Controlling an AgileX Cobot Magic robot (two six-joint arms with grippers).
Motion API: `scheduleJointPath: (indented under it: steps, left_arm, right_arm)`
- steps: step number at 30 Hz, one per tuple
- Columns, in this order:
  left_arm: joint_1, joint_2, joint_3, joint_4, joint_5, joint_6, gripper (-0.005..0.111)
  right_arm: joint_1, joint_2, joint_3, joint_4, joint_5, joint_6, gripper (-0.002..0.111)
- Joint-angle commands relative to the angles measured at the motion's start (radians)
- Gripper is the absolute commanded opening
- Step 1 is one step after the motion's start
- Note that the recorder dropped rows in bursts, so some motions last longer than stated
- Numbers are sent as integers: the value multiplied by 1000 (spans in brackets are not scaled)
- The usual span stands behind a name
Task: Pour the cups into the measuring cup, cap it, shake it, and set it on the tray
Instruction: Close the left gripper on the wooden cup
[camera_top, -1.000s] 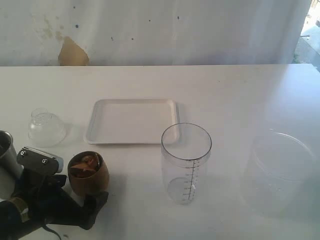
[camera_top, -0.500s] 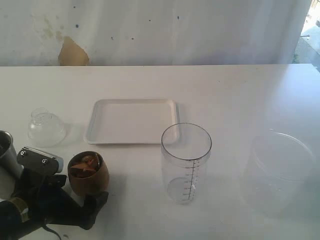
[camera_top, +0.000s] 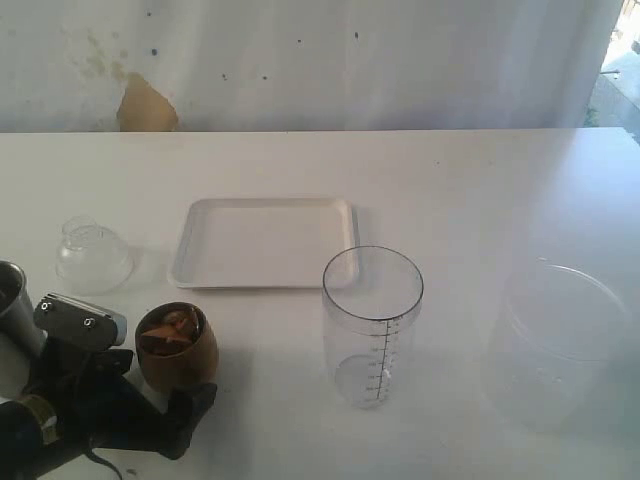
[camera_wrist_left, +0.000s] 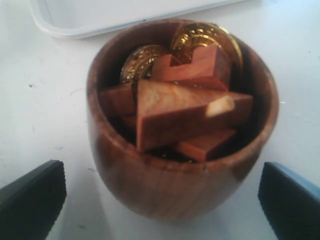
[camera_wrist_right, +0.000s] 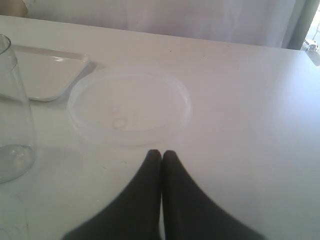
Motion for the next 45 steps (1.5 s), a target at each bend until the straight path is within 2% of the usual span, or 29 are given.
scheduleJointPath:
  steps: [1,33,41,45]
  left_arm:
    - [-2,2,2,-11,-15,3,105]
    - [-2,2,2,-11,-15,3,105]
    - [-2,2,-4,35,-176,-58,105]
    - [-2,2,-36,37,-97,-58,105]
  right_arm:
    - [4,-5,3,-5,-1,0,0]
    - [4,-5,3,-5,-1,0,0]
    - [4,-5,3,-5,-1,0,0]
    - [4,-5,3,-5,-1,0,0]
